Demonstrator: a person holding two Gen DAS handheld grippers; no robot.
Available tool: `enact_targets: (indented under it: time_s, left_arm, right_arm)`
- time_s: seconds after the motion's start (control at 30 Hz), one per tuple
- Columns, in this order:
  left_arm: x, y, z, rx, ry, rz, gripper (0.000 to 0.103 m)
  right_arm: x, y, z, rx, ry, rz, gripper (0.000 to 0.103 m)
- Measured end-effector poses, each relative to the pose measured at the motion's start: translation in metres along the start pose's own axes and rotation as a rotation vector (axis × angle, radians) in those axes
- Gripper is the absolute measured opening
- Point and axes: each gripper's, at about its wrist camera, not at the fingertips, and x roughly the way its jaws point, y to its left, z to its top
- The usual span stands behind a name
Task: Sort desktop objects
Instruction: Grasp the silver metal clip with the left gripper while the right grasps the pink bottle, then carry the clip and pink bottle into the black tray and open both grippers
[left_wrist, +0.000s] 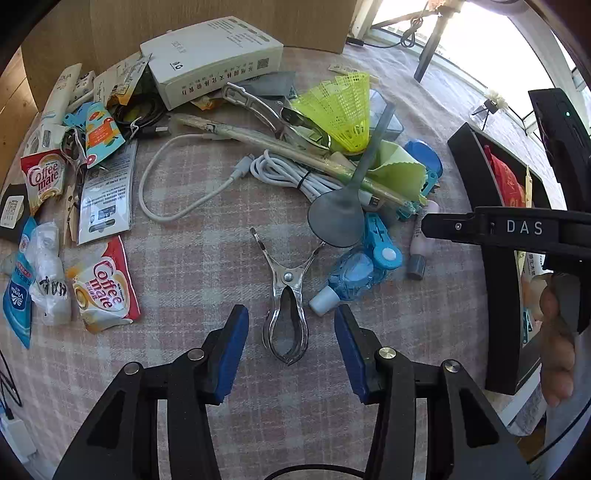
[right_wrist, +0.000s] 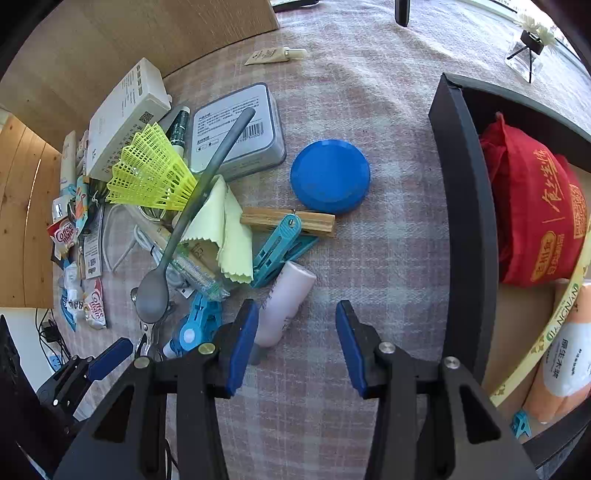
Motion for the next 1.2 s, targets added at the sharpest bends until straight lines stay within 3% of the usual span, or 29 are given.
enact_targets:
  time_s: [0.17,0.33,0.4,0.47,0.9,1.2]
  left_arm:
    - [0.009,0.002,0.002,0.008,0.013,0.023,0.039]
    - [0.012,0.009,0.005,-0.014,0.018,0.031,0.024]
    - [0.012,0.012,0.004,-0.02,0.012,0.03,0.024]
    - [0.011,0.014,0.002,-0.013,0.011,0.024,0.023]
    - [-0.021,0.028,-0.007,-0.077,-0.057,0.015,0.023]
    - [-0.057,-0.007,-0.001,-0.052,-0.131,-0.017,0.022]
  right_arm:
    - [0.007,0.006,0.002,-0.01,0.008,-0.02,0.042]
    - [0.008,0.018,-0.003,-0.08,0.003,-0.072,0.032]
    - [0.009,0.02,-0.006,-0.107,0.005,-0.09,0.023]
    - [0.008,0.02,-0.01,-0.12,0.01,-0.09,0.02]
    - [-0.017,-0.018,-0.043,-0.109,-0.004,-0.03,0.02]
    - [-0.064,-0.06,-0.055,-0.095,-0.073,0.017,0.02]
